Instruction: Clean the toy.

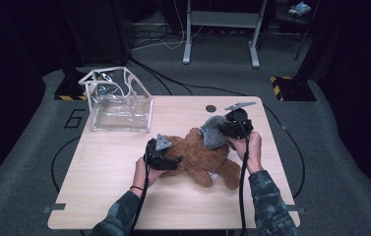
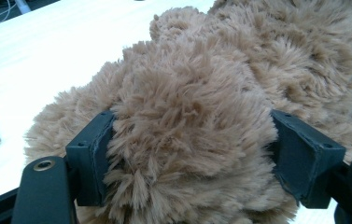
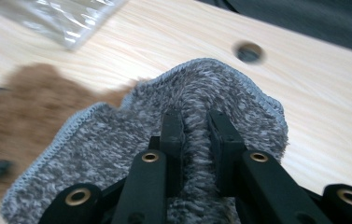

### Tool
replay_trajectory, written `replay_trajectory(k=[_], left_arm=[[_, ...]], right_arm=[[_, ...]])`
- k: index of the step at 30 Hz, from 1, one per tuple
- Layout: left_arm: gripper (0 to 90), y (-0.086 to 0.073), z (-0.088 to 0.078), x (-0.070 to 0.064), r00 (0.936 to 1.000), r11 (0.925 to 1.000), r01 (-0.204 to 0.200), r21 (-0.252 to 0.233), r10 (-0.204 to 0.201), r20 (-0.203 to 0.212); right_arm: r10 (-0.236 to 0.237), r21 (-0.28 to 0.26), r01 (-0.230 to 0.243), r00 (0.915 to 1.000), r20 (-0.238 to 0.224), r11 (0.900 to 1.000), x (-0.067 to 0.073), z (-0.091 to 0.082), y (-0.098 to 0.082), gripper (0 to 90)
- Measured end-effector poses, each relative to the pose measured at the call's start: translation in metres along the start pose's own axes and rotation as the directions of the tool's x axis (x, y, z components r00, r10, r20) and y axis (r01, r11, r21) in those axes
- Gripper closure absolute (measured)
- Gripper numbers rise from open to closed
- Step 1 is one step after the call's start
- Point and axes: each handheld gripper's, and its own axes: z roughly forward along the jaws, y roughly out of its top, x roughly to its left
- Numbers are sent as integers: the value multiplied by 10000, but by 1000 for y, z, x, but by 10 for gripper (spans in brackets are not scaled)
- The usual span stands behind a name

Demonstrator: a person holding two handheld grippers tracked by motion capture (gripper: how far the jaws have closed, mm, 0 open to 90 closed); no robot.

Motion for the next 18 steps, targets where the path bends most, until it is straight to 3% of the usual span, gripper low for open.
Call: replay_trajectory(k=[4,5,10,14,18], left_arm=[[231,0,0,0,10000,10000,4,31,-4,25],[231,0,0,0,10000,10000,-16,49,16,34],[231,0,0,0,10000,10000,-21,-7,21,-48],[231,0,0,0,10000,10000,-13,-35,12,-8],[232,1,1,-1,10000,10000,-34,-35,34,-7]], right_arm=[[-523,-130,514,9953,-815,9986,34,12,15,777],[-500,-47,498,9945,-922,9987,41,16,16,777],[-1413,594,1507,9802,-1390,9868,74,46,18,772],[-1750,1239,1892,9776,-1167,9741,79,63,8,773],[-1450,1278,1569,9846,-973,9793,65,61,4,774]])
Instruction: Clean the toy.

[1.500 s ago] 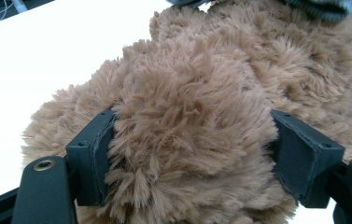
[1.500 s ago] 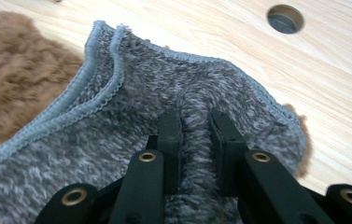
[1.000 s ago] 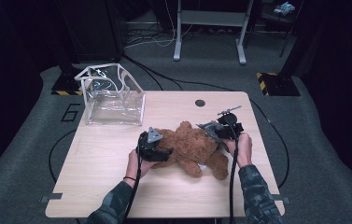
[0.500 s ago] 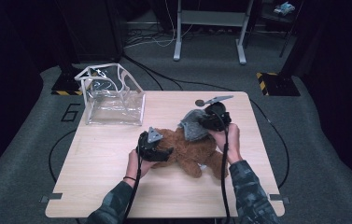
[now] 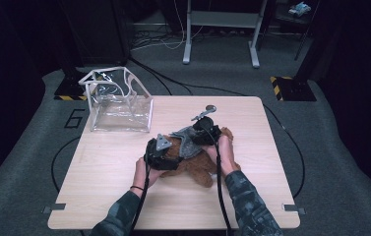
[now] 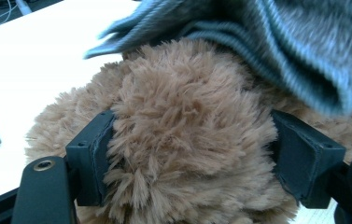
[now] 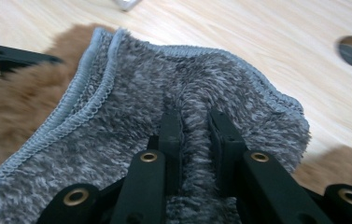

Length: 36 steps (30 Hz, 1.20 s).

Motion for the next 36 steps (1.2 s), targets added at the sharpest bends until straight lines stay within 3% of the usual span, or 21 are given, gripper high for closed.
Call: replay_trajectory(k=[4,8,10,15,20,23,27,30,33,36], left_arm=[[232,0,0,0,10000,10000,-16,-3,16,-13],[232,0,0,0,10000,10000,-30,37,29,12],[232,0,0,0,10000,10000,-46,3,46,-8],[233,1,0,0,10000,10000,-22,41,22,-5],[232,2,0,2,10000,10000,12,98,-12,19],[232,3,1,4,9999,9999,102,130,-103,85],[232,3,2,5,9998,9998,162,71,-162,87],[232,5,2,5,9998,9998,180,130,-181,100],[232,6,3,6,9997,9997,225,135,-226,100],[232,7,3,7,9996,9996,242,173,-245,146]], right_arm=[[187,16,-187,9993,311,9998,-15,-9,-6,773],[679,-135,-671,9954,682,9977,-34,-21,-19,773],[729,-142,-721,9948,716,9973,-37,-22,-21,773],[1177,-74,-1176,9862,1168,9930,-53,-30,-35,774],[1481,415,-1580,9723,1809,9866,-69,-32,-50,774],[1673,289,-1760,9669,1926,9840,-74,-40,-57,774],[1714,-685,-1618,9704,1703,9844,-64,-62,-55,775],[1241,-1294,-1066,9829,1360,9858,-42,-75,-46,775],[655,-1696,-477,9927,1009,9844,-19,-77,-37,774],[171,-1764,-51,9977,661,9843,2,-69,-31,774]])
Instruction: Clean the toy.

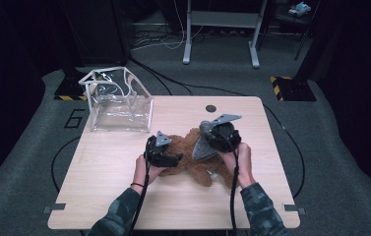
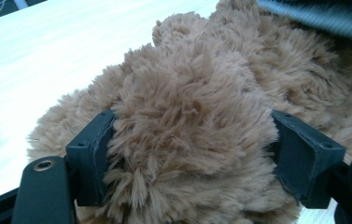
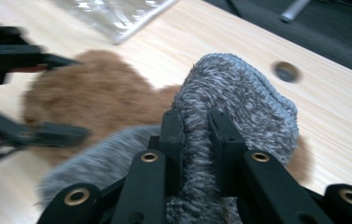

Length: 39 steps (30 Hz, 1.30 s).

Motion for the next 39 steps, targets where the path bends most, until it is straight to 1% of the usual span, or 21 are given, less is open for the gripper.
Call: replay_trajectory(k=[1,2,3,4,5,6,7,9,10,12,13,14,15,19,21,23,27,30,33,37,39], left_arm=[[232,0,0,0,10000,10000,-7,6,7,0],[232,0,0,1,10000,10000,-55,57,55,-5],[232,0,0,1,10000,10000,-57,60,57,-3],[232,0,0,1,10000,10000,3,42,-3,24],[232,0,0,1,10000,10000,6,40,-6,9],[232,0,0,1,10000,10000,-54,57,54,-7],[232,0,1,2,10000,10000,-40,28,40,10],[233,0,1,2,10000,10000,-35,67,35,-2],[232,0,1,2,10000,10000,-11,77,11,6],[232,0,1,2,10000,10000,30,72,-30,16],[233,0,1,2,10000,10000,-9,93,9,16],[233,0,1,2,10000,9999,-39,107,39,9],[233,0,1,1,10000,9999,-67,111,67,0],[234,0,2,1,10000,10000,-31,38,31,25],[235,0,1,2,10000,10000,-21,62,20,36],[235,0,2,2,10000,10000,-24,56,24,36],[236,0,2,2,10000,10000,58,-17,-58,46],[236,0,2,2,10000,10000,23,19,-23,76],[236,0,2,2,10000,10000,15,-20,-15,63],[237,0,2,2,10000,10000,12,-13,-12,67],[237,0,3,3,10000,10000,20,-45,-20,87]], right_arm=[[-232,-31,231,9995,-230,9997,10,6,1,773],[-290,-60,288,9990,-336,9996,16,9,2,773],[-495,-32,494,9977,-462,9988,21,15,2,772],[-478,12,480,9966,-669,9988,28,21,2,772],[-625,-10,626,9953,-740,9980,30,26,2,771],[-547,132,560,9953,-804,9983,34,30,1,770],[-697,129,712,9931,-942,9974,37,39,0,769],[-566,369,606,9931,-1027,9975,42,48,-1,769],[-609,402,655,9923,-1078,9970,43,52,-2,769],[-558,445,610,9923,-1101,9971,44,55,-4,771],[-591,528,651,9925,-1072,9965,45,55,-5,773],[-783,479,835,9917,-1015,9954,44,55,-6,776],[-752,597,810,9928,-929,9949,44,53,-7,778],[-841,609,888,9935,-766,9942,37,46,-14,783],[-634,596,674,9958,-663,9959,31,40,-18,784],[-605,560,634,9968,-520,9964,24,34,-22,785],[-84,575,87,9999,-65,9983,8,22,-30,787],[310,547,-314,9995,87,9980,-6,15,-37,788],[452,479,-464,9986,257,9978,-19,11,-43,790],[767,531,-796,9955,555,9954,-30,9,-51,792],[1001,561,-1049,9916,821,9929,-35,9,-55,792]])
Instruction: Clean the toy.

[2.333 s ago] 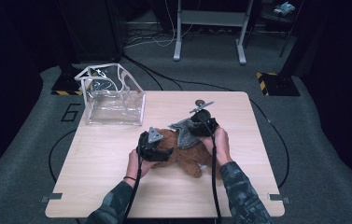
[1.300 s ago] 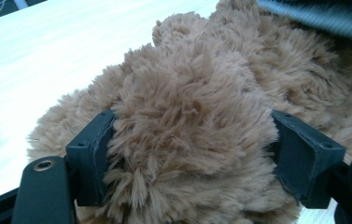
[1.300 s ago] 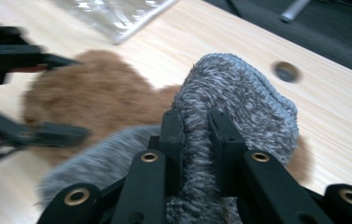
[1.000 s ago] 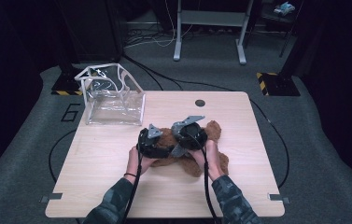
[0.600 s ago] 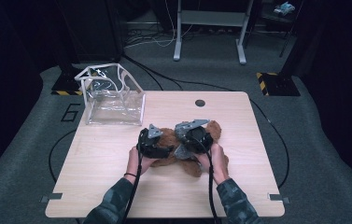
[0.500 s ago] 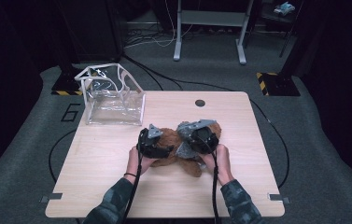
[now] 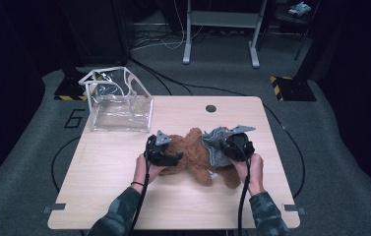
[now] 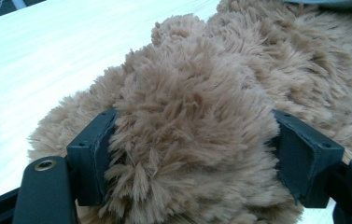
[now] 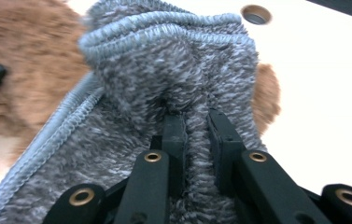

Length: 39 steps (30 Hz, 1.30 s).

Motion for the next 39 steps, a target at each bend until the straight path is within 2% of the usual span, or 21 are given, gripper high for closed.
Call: replay_trajectory(k=[3,7,9,10,12,14,17,19,22,25,26,30,31,34,35,36,39], left_arm=[[237,0,0,0,10000,10000,46,-4,-46,-15],[236,1,0,1,10000,10000,40,71,-40,-35],[236,1,0,1,9999,9999,106,82,-106,-3],[236,0,0,2,9999,9999,139,27,-139,9],[236,0,0,3,9998,9998,199,4,-199,8],[236,1,0,3,9999,9999,126,87,-126,6],[235,2,1,2,9998,9998,181,73,-180,-34],[235,3,1,3,9999,9998,172,115,-172,-22],[235,5,2,4,9998,9996,187,225,-188,14],[236,5,3,6,9994,9991,332,263,-334,80],[236,5,3,7,9993,9991,339,270,-342,115],[236,7,4,7,9996,9992,256,310,-259,110],[236,7,4,6,9995,9991,299,295,-302,94],[236,7,4,7,9995,9990,301,327,-304,96],[236,7,4,7,9995,9990,300,334,-303,91],[237,7,4,8,9995,9990,297,339,-301,124],[237,8,4,8,9995,9990,287,343,-291,129]], right_arm=[[350,94,-352,9991,230,9993,-10,4,-5,792],[491,252,-511,9960,743,9984,-18,6,-6,791],[542,30,-546,9962,683,9985,-16,-1,-4,791],[479,-286,-462,9971,590,9985,-14,-6,-2,791],[284,-788,-268,9994,193,9965,-6,-17,4,791],[-107,-1066,80,9996,-244,9943,6,-23,12,790],[-659,-1297,536,9935,-924,9901,30,-19,23,789],[-1027,-1216,857,9847,-1405,9889,50,-7,29,787],[-1634,-983,1479,9708,-1755,9841,72,11,34,785],[-2001,-519,1943,9676,-1541,9796,88,27,34,786],[-2202,-473,2156,9658,-1370,9753,88,30,34,788],[-1892,-422,1857,9760,-1076,9817,76,27,32,788],[-1622,-324,1597,9814,-1028,9866,71,24,32,788],[-1514,-416,1487,9858,-727,9880,57,19,30,789],[-1156,-368,1135,9914,-605,9929,54,16,30,788],[-1218,-386,1203,9917,-414,9920,48,14,29,788],[-797,-401,788,9966,-223,9961,33,9,24,789]])
